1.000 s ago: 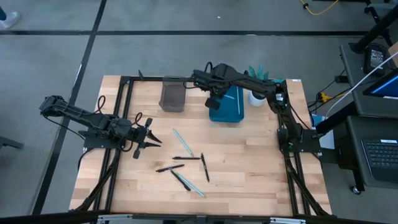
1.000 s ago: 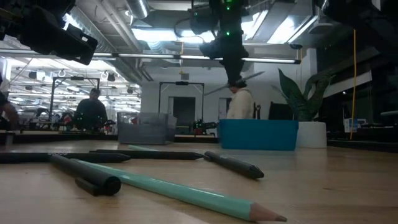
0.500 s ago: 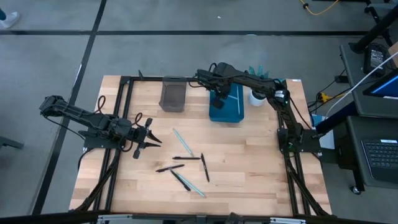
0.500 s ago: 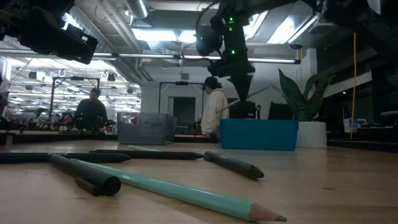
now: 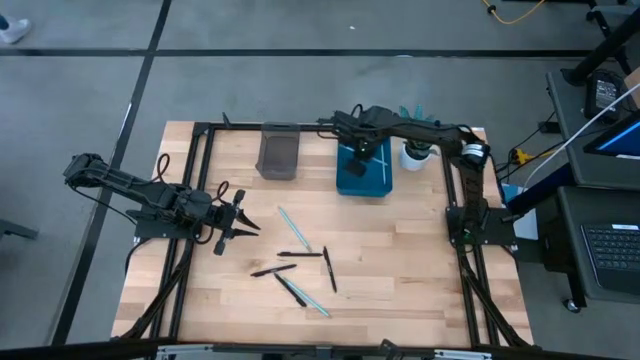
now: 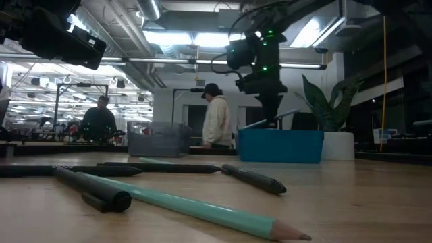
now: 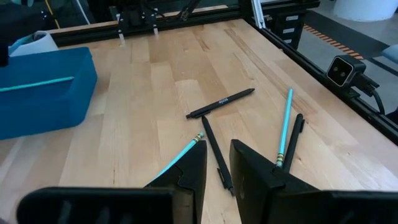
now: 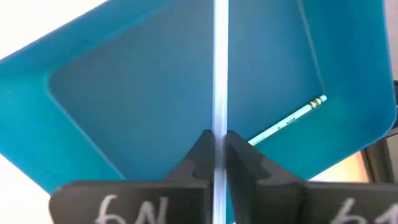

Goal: Sort pens & pencils
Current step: Put the blue pencil into the blue bin

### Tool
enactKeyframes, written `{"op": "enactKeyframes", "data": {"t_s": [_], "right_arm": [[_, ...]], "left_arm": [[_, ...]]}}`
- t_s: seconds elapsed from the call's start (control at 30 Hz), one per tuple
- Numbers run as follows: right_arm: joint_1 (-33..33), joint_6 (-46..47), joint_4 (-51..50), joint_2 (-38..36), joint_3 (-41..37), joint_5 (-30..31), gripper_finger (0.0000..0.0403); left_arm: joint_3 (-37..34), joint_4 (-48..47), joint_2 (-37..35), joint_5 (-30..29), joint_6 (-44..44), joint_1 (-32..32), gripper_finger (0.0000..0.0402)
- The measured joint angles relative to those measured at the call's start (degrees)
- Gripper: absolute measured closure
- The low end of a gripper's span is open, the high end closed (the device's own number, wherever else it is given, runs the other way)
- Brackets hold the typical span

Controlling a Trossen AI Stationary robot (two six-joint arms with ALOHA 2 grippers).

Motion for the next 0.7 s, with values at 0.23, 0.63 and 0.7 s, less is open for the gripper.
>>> {"op": "enactKeyframes", "data": {"t_s": [0.23, 0.63, 0.7], "right_arm": [[-1.7, 1.6, 10.9, -7.7, -11.7, -2.1, 0.0381], [-2.5, 1.3, 23.7, -10.3, -22.2, -5.1, 0.0381], [-2.6, 1.0, 24.5, -10.4, -22.3, -5.2, 0.0381]], "left_arm": [[0.0, 1.4, 0.0, 0.0, 1.0, 0.0, 0.0337], [0.0, 4.0, 0.0, 0.0, 1.5, 0.0, 0.0337], [0.0, 4.0, 0.0, 0.0, 1.5, 0.0, 0.0337]]}}
